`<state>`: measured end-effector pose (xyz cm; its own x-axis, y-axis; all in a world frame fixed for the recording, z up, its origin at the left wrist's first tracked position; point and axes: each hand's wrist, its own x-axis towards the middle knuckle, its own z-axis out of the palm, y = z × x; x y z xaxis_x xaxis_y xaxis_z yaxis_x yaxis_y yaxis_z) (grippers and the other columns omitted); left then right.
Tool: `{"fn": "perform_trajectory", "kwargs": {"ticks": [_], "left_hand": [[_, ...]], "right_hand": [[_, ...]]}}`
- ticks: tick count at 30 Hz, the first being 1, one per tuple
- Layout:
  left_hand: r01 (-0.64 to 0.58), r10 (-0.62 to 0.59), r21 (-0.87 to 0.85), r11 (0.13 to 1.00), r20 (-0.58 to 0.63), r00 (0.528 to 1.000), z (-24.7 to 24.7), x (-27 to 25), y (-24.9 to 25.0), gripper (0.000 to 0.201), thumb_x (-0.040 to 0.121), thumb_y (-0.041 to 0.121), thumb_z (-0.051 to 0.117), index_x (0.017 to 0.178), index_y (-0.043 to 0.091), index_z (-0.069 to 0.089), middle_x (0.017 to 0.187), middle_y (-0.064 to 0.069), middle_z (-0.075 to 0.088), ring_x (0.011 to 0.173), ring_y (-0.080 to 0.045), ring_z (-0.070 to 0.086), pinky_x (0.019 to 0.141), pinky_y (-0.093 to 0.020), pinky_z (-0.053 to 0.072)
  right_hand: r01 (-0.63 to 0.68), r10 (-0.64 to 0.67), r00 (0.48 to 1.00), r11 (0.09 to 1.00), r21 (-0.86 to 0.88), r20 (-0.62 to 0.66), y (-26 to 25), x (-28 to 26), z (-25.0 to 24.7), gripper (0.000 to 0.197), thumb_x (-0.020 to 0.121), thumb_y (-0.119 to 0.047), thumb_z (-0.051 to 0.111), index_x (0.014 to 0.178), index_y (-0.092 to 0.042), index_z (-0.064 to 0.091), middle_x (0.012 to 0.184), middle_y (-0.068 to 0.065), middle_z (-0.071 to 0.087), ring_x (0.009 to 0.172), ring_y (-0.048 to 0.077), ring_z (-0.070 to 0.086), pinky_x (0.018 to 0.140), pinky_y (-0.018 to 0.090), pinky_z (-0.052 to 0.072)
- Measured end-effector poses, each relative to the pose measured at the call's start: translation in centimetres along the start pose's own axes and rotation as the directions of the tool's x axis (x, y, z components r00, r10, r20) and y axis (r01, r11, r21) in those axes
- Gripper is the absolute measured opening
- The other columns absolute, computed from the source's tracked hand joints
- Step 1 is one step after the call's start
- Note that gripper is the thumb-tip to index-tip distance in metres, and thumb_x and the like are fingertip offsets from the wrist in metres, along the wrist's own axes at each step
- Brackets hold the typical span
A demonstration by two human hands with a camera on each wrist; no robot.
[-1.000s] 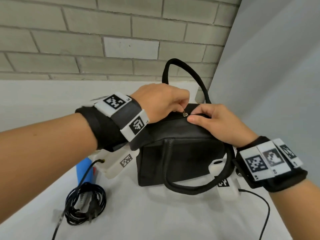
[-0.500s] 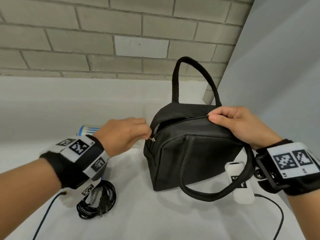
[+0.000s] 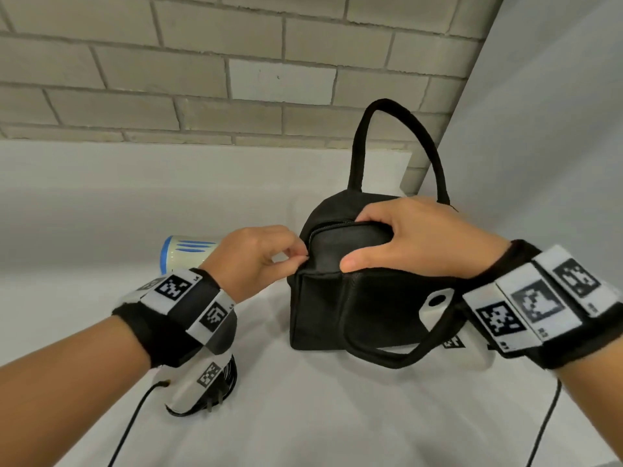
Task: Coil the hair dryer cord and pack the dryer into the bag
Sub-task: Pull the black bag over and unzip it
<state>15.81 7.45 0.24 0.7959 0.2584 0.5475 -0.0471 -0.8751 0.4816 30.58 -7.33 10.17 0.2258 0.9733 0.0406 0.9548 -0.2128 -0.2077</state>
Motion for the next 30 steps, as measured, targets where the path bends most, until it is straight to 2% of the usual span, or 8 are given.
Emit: {"fn": "perform_trajectory", "kwargs": {"ticks": [4,9,14,17,20,24,27,30], "left_hand": [[-0.071,0.068,0.095,0.993,0.035,0.997,-0.5,-0.5,-0.7,0.008,0.080,0.032,0.046,0.084,0.027,0.052,0.069,0.004,0.064,0.066,-0.003,0.046,0.055,-0.018,0.041],[-0.129,0.081,0.242,0.962,0.196,0.977,-1.0,-1.9,-1.9,0.013,0.081,0.025,0.043,0.080,0.023,0.056,0.076,0.005,0.054,0.054,-0.011,0.048,0.046,-0.018,0.042],[-0.106,0.002,0.265,0.958,0.365,0.931,-0.6,-1.4,-1.5,0.028,0.076,0.035,0.041,0.077,0.024,0.066,0.076,0.006,0.070,0.063,-0.019,0.067,0.052,-0.026,0.050],[0.053,-0.075,0.121,0.991,0.180,0.981,-2.1,0.1,0.8,0.019,0.071,0.035,0.043,0.078,0.030,0.060,0.084,0.014,0.061,0.079,-0.009,0.057,0.067,-0.037,0.052],[-0.020,0.019,0.058,0.998,0.024,1.000,-2.7,3.8,4.4,0.019,0.073,0.029,0.054,0.092,0.028,0.057,0.101,0.008,0.052,0.097,-0.014,0.047,0.076,-0.041,0.050],[-0.105,-0.077,0.436,0.894,0.380,0.922,-0.4,8.8,5.8,0.062,0.080,0.027,0.062,0.134,0.033,0.031,0.144,-0.005,0.025,0.125,-0.025,0.027,0.072,-0.032,0.037],[-0.202,-0.160,0.647,0.735,0.456,0.876,1.0,9.8,4.7,0.075,0.083,0.013,0.056,0.139,0.038,0.014,0.148,-0.009,0.018,0.124,-0.031,0.030,0.065,-0.032,0.033],[-0.288,-0.098,0.698,0.655,0.456,0.884,1.1,10.1,4.2,0.061,0.090,0.007,0.041,0.137,0.039,0.021,0.139,-0.013,0.030,0.115,-0.033,0.039,0.065,-0.035,0.034]], "right_hand": [[0.046,-0.055,0.998,0.952,0.301,0.024,0.8,0.9,0.4,0.030,0.080,-0.037,0.060,0.073,-0.008,0.061,0.060,-0.001,0.054,0.058,0.006,0.052,0.058,0.016,0.039],[0.061,-0.009,0.996,0.760,0.647,-0.083,3.3,0.2,0.5,0.015,0.071,-0.035,0.068,0.066,-0.022,0.064,0.057,-0.010,0.062,0.056,0.000,0.056,0.057,0.007,0.043],[0.117,-0.119,0.992,0.828,0.549,-0.031,2.4,0.4,1.3,0.022,0.072,-0.029,0.066,0.052,-0.034,0.061,0.051,-0.018,0.058,0.053,-0.003,0.054,0.055,0.004,0.038],[0.128,-0.141,0.990,0.833,0.539,-0.018,1.7,-0.2,0.8,0.010,0.065,-0.036,0.067,0.059,-0.033,0.059,0.059,-0.017,0.062,0.059,-0.001,0.058,0.057,0.006,0.041],[0.050,-0.137,0.976,0.898,0.438,0.169,1.2,-0.6,0.4,0.041,0.048,-0.045,0.079,0.081,-0.036,0.057,0.078,-0.017,0.063,0.074,-0.003,0.059,0.062,0.009,0.046],[0.033,-0.072,0.905,0.995,0.099,0.419,1.3,-0.5,0.4,0.064,0.052,-0.038,0.083,0.100,-0.039,0.040,0.090,-0.022,0.051,0.081,-0.004,0.052,0.064,0.011,0.044],[0.015,0.018,0.883,0.998,-0.066,0.470,2.4,-0.7,0.3,0.035,0.066,-0.033,0.076,0.088,-0.036,0.048,0.086,-0.014,0.058,0.078,0.005,0.056,0.064,0.018,0.045],[0.025,0.037,0.851,0.993,-0.111,0.524,2.9,-1.8,0.5,0.018,0.078,-0.024,0.065,0.073,-0.030,0.049,0.071,-0.010,0.056,0.067,0.010,0.054,0.056,0.021,0.043]]}}
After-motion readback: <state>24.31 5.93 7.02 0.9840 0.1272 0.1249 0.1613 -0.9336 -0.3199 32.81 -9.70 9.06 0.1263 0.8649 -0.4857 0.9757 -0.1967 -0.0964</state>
